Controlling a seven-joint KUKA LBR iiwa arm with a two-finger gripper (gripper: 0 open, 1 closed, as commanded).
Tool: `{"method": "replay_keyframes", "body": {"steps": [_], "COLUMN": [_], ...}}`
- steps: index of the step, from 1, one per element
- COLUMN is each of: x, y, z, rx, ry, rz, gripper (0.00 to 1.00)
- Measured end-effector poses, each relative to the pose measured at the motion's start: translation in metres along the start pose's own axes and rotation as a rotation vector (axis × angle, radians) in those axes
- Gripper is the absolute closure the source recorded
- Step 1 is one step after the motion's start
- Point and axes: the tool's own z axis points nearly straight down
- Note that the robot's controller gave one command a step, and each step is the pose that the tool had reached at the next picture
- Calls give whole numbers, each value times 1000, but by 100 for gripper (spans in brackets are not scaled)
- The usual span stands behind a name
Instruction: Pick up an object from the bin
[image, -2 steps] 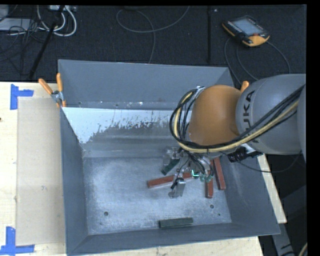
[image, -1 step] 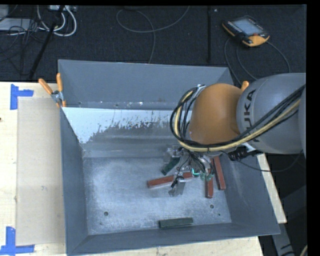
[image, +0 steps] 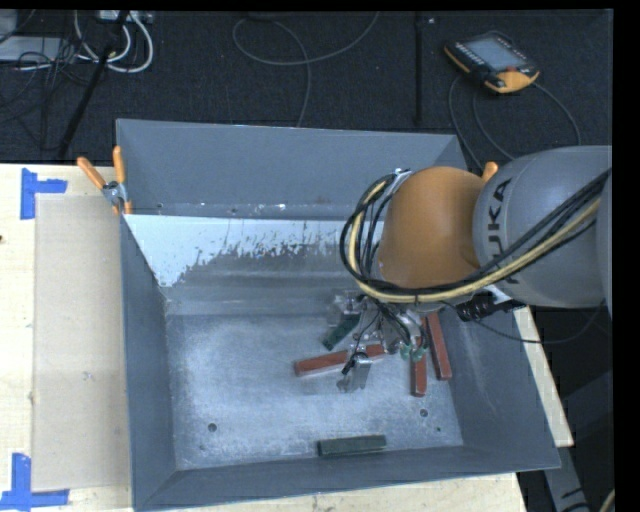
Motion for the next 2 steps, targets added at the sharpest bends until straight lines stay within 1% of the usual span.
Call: {"method": "replay_keyframes", "body": {"steps": [1,2], "x": [-23,-33], "y": [-18,-25], "z": [17,39], "rx": [0,1], "ry": [-2,-2], "rz": [-13,-288], "gripper": [0,0]}}
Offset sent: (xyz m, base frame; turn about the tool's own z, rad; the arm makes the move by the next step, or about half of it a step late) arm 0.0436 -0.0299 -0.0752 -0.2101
